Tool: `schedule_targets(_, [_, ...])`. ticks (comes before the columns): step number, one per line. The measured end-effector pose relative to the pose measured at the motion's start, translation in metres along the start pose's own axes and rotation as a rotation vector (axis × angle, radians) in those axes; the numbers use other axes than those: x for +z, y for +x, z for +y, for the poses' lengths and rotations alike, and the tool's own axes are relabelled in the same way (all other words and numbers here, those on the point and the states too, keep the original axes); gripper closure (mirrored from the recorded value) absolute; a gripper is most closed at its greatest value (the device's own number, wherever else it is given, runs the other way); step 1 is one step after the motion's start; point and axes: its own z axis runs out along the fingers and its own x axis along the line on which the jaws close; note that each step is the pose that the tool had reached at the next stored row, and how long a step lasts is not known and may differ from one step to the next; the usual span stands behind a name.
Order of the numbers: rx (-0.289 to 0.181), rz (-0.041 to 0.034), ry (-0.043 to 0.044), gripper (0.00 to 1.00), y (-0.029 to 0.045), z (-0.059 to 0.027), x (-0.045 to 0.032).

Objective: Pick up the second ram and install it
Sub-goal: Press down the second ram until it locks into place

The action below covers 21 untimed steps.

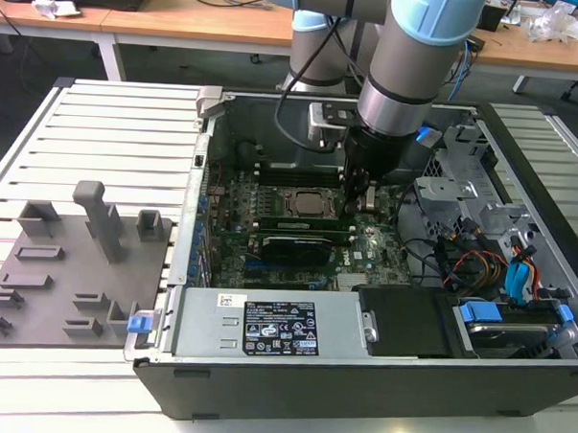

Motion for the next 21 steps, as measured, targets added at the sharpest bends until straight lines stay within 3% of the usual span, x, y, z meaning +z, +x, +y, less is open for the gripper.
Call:
schedule_targets(4, [0.0,-0.0012,0.0,0.89,0.0006,-0.0002,0.0047])
schedule_targets(9, [0.0,-0.0018,-0.0001,0.89,0.001,-0.0002,0.0052])
schedule_targets(15, [0.0,-0.0018,0.0001,0.89,0.0006,0.0008,-0.0074])
schedule_targets(17, [0.0,-0.0013,0.0002,0.89,0.0007,0.0071,-0.0072])
schedule_targets(21, [0.0,-0.0015,0.0034,0.89,0.0013,0.0353,-0.0051])
